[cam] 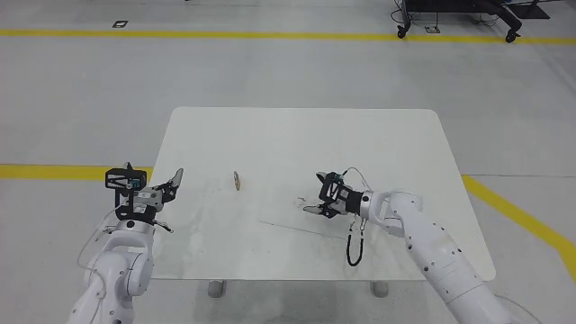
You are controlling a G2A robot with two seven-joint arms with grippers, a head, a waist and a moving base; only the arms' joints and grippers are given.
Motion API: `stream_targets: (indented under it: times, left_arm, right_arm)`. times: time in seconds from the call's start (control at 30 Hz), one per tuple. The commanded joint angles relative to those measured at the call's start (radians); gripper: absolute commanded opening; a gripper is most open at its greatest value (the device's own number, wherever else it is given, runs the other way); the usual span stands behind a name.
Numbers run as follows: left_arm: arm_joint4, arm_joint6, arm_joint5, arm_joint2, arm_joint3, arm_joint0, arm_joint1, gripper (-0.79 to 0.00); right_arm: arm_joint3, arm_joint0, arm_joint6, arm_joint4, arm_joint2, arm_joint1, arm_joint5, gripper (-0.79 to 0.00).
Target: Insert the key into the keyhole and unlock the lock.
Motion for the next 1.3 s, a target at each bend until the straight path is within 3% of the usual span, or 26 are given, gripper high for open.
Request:
stream_targets:
  times: [0.0, 0.13, 0.2, 0.27, 0.37, 0.47, 0.5, 0.53, 1.27]
  left_arm:
    - [0.000, 0.000, 0.000, 0.000, 0.000, 0.000, 0.000, 0.000]
    - [0.000, 0.000, 0.000, 0.000, 0.000, 0.000, 0.000, 0.000]
    - [0.000, 0.000, 0.000, 0.000, 0.000, 0.000, 0.000, 0.000]
    - [0.000, 0.000, 0.000, 0.000, 0.000, 0.000, 0.000, 0.000]
    - [0.000, 0.000, 0.000, 0.000, 0.000, 0.000, 0.000, 0.000]
    - [0.000, 0.000, 0.000, 0.000, 0.000, 0.000, 0.000, 0.000]
    - [0.000, 0.000, 0.000, 0.000, 0.000, 0.000, 0.000, 0.000]
    - [0.000, 0.000, 0.000, 0.000, 0.000, 0.000, 0.000, 0.000]
    - [0.000, 0.000, 0.000, 0.000, 0.000, 0.000, 0.000, 0.000]
  right_arm:
    - [0.032, 0.033, 0.000, -0.011, -0.032, -0.007, -0.016, -0.095]
    - [0.093, 0.082, 0.005, -0.036, -0.083, -0.019, -0.023, -0.058]
    - [0.113, 0.098, 0.005, -0.040, -0.102, -0.026, -0.009, -0.089]
    - [0.129, 0.110, -0.004, -0.039, -0.114, -0.030, -0.002, -0.200]
    - [0.152, 0.126, -0.013, -0.040, -0.130, -0.036, 0.008, -0.443]
    - [0.174, 0.141, -0.006, -0.046, -0.152, -0.043, 0.014, -0.579]
    - [0.181, 0.146, -0.009, -0.045, -0.158, -0.045, 0.015, -0.767]
    - [0.187, 0.150, -0.010, -0.046, -0.162, -0.047, 0.017, -0.785]
    - [0.184, 0.176, -0.033, -0.109, -0.202, -0.047, 0.005, -0.785]
